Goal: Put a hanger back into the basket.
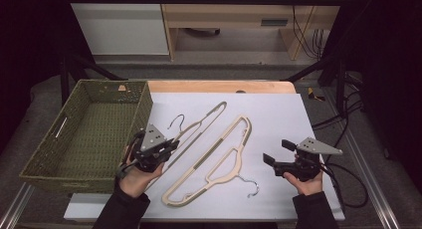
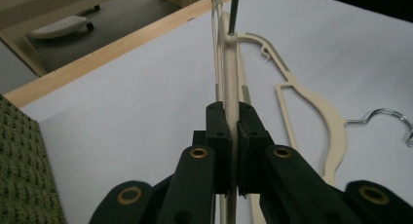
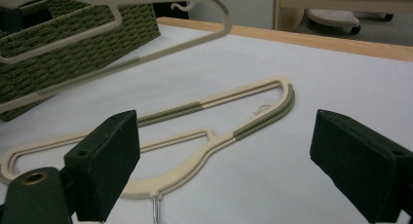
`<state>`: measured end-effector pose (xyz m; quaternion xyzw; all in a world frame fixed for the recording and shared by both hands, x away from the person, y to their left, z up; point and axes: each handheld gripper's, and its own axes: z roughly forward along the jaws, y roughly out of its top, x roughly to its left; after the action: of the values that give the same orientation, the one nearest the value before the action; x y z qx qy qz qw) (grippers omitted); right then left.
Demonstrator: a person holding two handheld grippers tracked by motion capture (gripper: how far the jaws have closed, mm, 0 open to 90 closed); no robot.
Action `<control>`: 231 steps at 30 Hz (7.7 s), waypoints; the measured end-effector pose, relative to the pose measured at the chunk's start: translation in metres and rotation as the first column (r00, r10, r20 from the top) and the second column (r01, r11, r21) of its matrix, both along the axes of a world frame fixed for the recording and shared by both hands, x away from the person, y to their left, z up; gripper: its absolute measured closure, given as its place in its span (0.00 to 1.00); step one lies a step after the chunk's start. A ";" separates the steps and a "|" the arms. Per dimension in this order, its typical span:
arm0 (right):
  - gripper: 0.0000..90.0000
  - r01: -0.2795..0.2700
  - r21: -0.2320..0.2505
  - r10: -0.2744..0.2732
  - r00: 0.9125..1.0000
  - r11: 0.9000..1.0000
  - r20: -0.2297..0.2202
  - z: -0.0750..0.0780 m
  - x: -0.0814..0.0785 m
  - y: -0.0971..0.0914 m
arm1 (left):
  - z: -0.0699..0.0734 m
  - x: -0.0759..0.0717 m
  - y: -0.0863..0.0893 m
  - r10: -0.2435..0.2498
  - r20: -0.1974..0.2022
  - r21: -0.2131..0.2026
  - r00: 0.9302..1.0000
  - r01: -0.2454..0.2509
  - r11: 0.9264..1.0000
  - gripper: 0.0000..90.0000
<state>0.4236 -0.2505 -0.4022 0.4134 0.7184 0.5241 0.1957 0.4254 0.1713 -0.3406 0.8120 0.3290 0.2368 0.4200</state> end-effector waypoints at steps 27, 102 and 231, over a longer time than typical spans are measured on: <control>0.09 0.013 0.020 -0.013 1.000 1.000 0.007 0.002 -0.001 -0.001 | 0.116 0.022 0.084 -0.072 0.084 -0.089 0.994 0.079 0.993 0.95; 0.07 -0.003 -0.036 0.003 1.000 0.999 0.002 -0.004 0.002 0.003 | -0.040 0.064 0.208 0.101 -0.178 0.208 0.979 -0.063 0.976 0.86; 0.99 -0.270 -0.225 0.206 0.941 0.936 -0.269 -0.065 0.005 0.071 | -0.081 -0.016 0.008 -0.140 -0.050 -0.151 0.989 0.131 0.980 0.08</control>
<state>0.4289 -0.1793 -0.4672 0.3541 0.8441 0.3915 0.0938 0.4093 0.1794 -0.4215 0.8062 0.3019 0.1580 0.4837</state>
